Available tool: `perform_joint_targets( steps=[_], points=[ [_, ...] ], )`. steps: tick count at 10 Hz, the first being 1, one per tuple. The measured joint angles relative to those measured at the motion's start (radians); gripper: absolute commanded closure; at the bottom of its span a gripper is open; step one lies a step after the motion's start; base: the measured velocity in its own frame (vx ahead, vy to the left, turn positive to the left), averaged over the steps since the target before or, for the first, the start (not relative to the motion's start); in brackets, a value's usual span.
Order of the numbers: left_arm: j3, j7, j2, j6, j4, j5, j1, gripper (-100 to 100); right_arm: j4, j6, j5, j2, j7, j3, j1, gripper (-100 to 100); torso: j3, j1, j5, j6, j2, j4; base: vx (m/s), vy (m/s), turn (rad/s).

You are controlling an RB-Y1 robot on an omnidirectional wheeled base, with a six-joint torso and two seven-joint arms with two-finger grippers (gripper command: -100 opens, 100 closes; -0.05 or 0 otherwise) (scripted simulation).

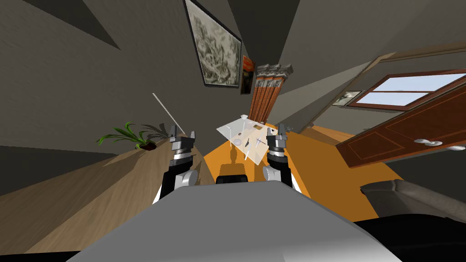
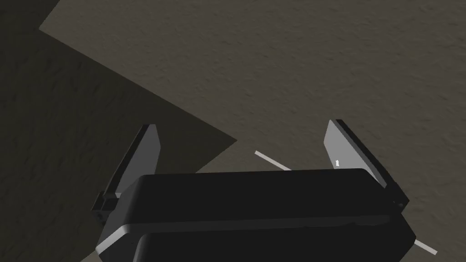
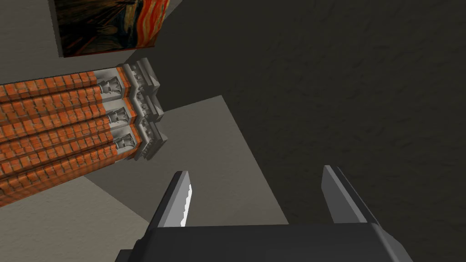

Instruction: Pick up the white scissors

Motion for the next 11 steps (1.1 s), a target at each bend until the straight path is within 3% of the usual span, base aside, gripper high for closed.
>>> perform_joint_targets(
  steps=[4,11],
  points=[
    [0.0,0.0,0.0,0.0,0.0,0.0,0.0,0,0.013,0.052,-0.027,-0.096,0.079,0.017,-0.011,-100,0.001,-0.002,0.0,0.0,0.001,0.0,-0.019,-0.015,0.088],
    [0.0,0.0,0.0,0.0,0.0,0.0,0.0,0,0.016,0.162,-0.068,-0.184,0.242,0.059,-0.02,-100,0.0,-0.001,0.0,0.0,0.001,0.0,-0.015,-0.012,0.098]
  ],
)
